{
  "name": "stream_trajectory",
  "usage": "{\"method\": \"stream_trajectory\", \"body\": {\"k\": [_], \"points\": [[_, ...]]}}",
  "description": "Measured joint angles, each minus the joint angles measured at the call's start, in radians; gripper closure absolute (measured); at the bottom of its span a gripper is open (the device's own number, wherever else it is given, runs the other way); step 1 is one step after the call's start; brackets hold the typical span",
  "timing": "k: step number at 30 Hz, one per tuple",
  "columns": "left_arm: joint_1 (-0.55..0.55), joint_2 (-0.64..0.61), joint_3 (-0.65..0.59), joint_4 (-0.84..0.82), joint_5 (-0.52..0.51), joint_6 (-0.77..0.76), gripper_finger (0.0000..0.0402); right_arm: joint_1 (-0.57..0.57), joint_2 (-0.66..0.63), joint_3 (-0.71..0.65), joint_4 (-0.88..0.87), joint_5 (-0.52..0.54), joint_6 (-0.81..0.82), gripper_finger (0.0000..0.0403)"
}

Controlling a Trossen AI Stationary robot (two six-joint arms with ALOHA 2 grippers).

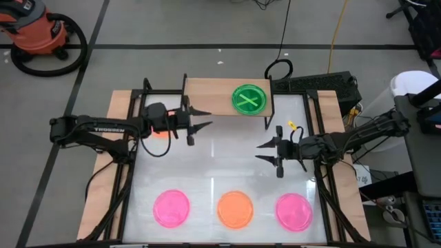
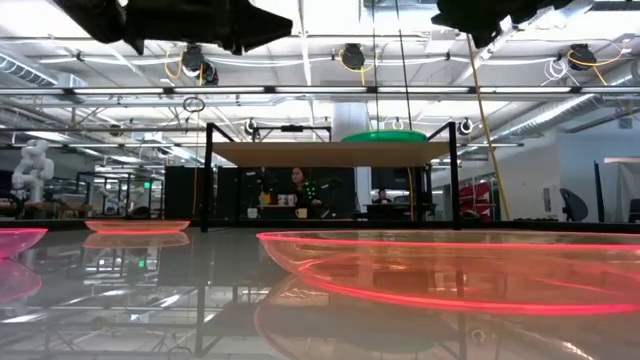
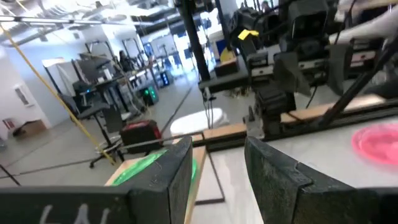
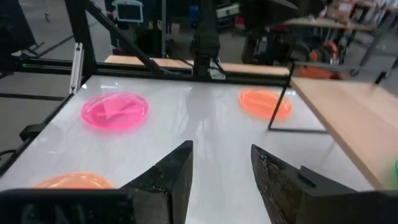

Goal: Place and stack plates onto a shelf
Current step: Put the right pink plate on the shelf

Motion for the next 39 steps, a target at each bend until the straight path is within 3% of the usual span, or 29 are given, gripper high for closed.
{"method": "stream_trajectory", "body": {"k": [5,10,21,35,39], "points": [[-0.019,0.016,-0.022,0.011,-0.001,-0.022,0.0248,-0.001,0.000,0.020,-0.077,0.000,0.071,0.0259],[-0.030,0.015,-0.022,0.011,-0.001,-0.055,0.0248,0.014,0.000,-0.056,-0.043,-0.002,0.100,0.0259],[-0.031,0.015,-0.022,-0.003,-0.001,-0.064,0.0248,0.012,-0.002,-0.344,0.405,-0.001,0.088,0.0259],[-0.056,0.015,-0.022,-0.035,0.000,-0.199,0.0248,0.012,-0.006,-0.344,0.423,-0.003,0.100,0.0259],[-0.063,0.015,-0.022,-0.034,0.000,-0.191,0.0248,0.012,-0.006,-0.297,0.350,-0.003,0.101,0.0259]]}}
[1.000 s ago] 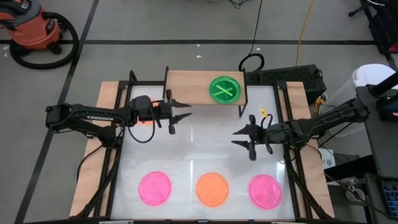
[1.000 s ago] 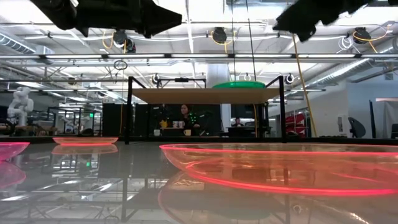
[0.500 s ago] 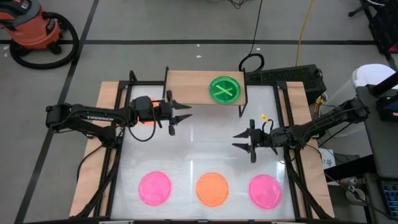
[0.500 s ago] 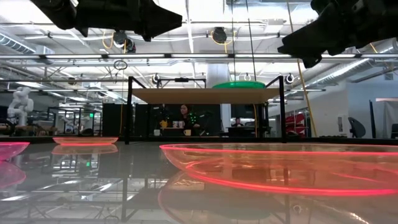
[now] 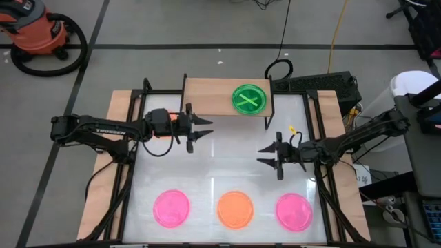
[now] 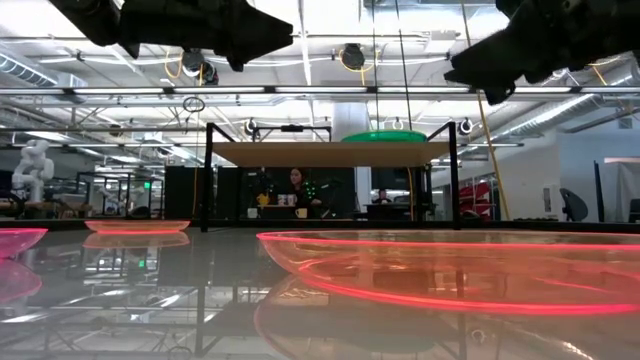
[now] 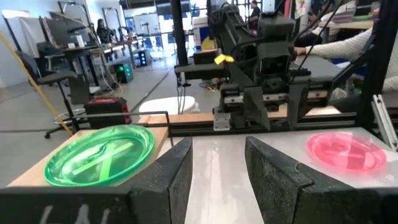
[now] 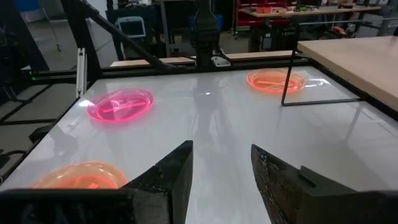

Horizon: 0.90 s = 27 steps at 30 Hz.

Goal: Place and stack plates onto a shelf
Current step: Put the right pink plate on the shelf

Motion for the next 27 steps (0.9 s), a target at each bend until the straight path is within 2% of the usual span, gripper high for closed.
{"method": "stream_trajectory", "body": {"k": [4,9,12,15,20,27], "points": [[0.000,-0.076,0.000,-0.089,0.031,0.113,0.0248,0.000,0.000,0.108,-0.186,-0.001,0.034,0.0259],[0.000,-0.253,-0.042,-0.164,0.033,0.105,0.0248,0.002,0.000,0.255,-0.512,-0.071,0.154,0.0259],[0.001,-0.345,-0.137,-0.101,0.033,0.089,0.0248,0.002,0.000,0.312,-0.683,-0.080,0.211,0.0259],[0.008,-0.418,-0.234,0.006,0.025,0.068,0.0248,0.002,0.001,0.341,-0.810,-0.155,0.294,0.0259],[0.014,-0.482,-0.316,0.103,0.024,0.059,0.0248,0.017,0.018,0.346,-0.850,-0.311,0.474,0.0259],[0.014,-0.484,-0.316,0.115,0.024,0.057,0.0248,0.077,0.093,0.339,-0.836,-0.314,0.516,0.0259]]}}
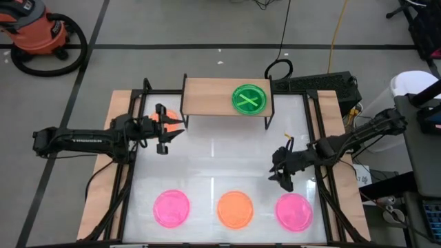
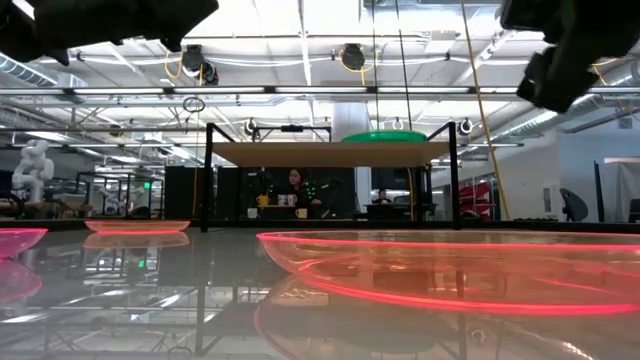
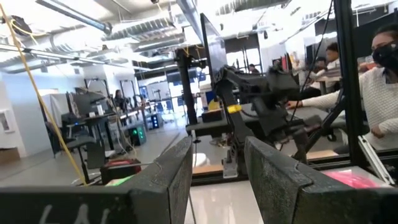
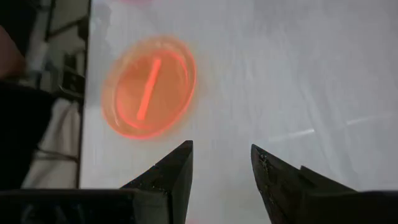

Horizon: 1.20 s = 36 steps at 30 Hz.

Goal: Place and stack plates onto a shelf
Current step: Put the right pink plate on the shelf

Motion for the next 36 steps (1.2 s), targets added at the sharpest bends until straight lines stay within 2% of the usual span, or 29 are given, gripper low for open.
{"method": "stream_trajectory", "body": {"k": [4,9,12,26,31,36], "points": [[-0.003,0.000,0.000,-0.002,0.000,-0.021,0.0248,0.025,0.029,-0.060,-0.009,-0.039,0.045,0.0259],[-0.003,0.000,0.000,-0.010,0.000,-0.025,0.0248,0.045,0.080,-0.150,-0.010,-0.231,0.181,0.0259],[-0.003,0.000,0.000,-0.009,0.000,-0.023,0.0248,0.080,0.118,-0.187,0.028,-0.287,0.217,0.0259],[-0.003,0.000,0.000,-0.024,-0.001,-0.042,0.0248,0.159,0.256,-0.191,0.096,-0.260,0.144,0.0270],[-0.003,0.000,0.000,-0.025,-0.001,-0.042,0.0248,0.165,0.270,-0.190,0.088,-0.261,0.131,0.0306],[-0.003,0.000,0.000,-0.025,-0.001,-0.045,0.0248,0.165,0.263,-0.192,0.080,-0.264,0.126,0.0372]]}}
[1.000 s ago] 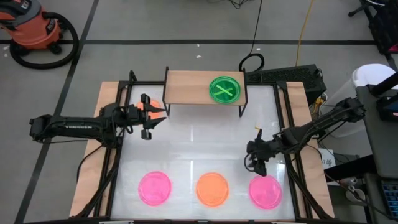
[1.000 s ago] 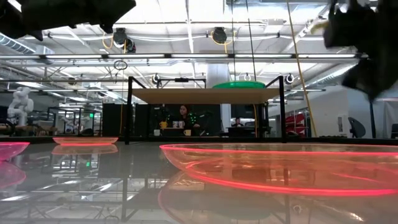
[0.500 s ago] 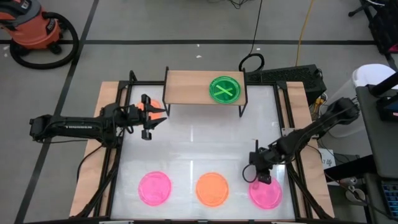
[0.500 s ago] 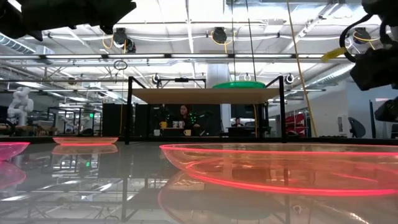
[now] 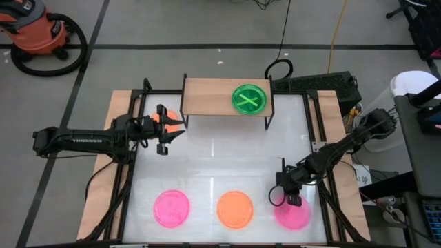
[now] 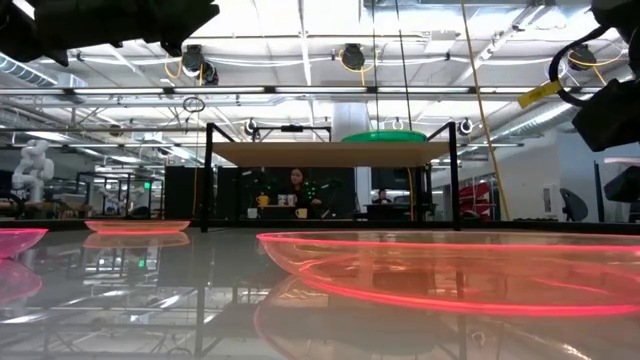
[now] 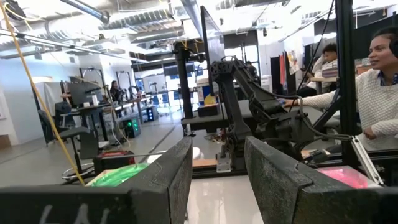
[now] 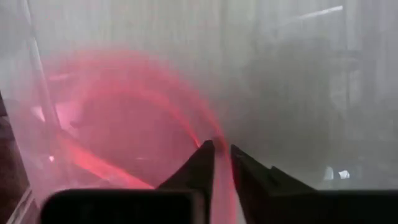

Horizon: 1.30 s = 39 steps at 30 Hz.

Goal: Place and stack plates onto a shelf
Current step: Put the right pink plate on the shelf

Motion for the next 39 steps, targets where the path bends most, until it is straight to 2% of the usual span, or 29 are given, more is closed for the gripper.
{"method": "stream_trajectory", "body": {"k": [3,13,17,21,26,31,35,39], "points": [[0.000,0.000,0.000,-0.002,0.000,-0.003,0.0248,0.000,-0.015,-0.001,0.000,-0.023,-0.026,0.0397],[0.000,0.000,0.000,-0.007,0.000,-0.012,0.0248,-0.061,-0.140,0.005,-0.032,-0.015,-0.038,0.0402],[0.000,0.000,0.000,-0.004,0.000,-0.011,0.0248,-0.121,-0.230,0.022,-0.029,0.066,0.015,0.0403],[0.001,0.000,0.000,0.001,0.000,0.002,0.0248,-0.189,-0.306,0.029,0.050,0.136,-0.042,0.0403],[0.001,0.000,0.000,0.002,0.000,-0.022,0.0248,-0.306,-0.354,0.031,0.242,0.193,-0.160,0.0403],[0.001,0.000,0.000,0.002,-0.005,0.008,0.0248,-0.493,-0.348,0.038,0.425,0.219,-0.189,0.0403],[0.001,-0.009,0.000,0.003,-0.052,-0.016,0.0248,-0.636,-0.303,0.090,0.461,0.214,-0.252,0.0403],[0.008,-0.023,0.002,-0.019,-0.056,-0.040,0.0248,-0.741,-0.219,0.192,0.477,0.164,-0.297,0.0403]]}}
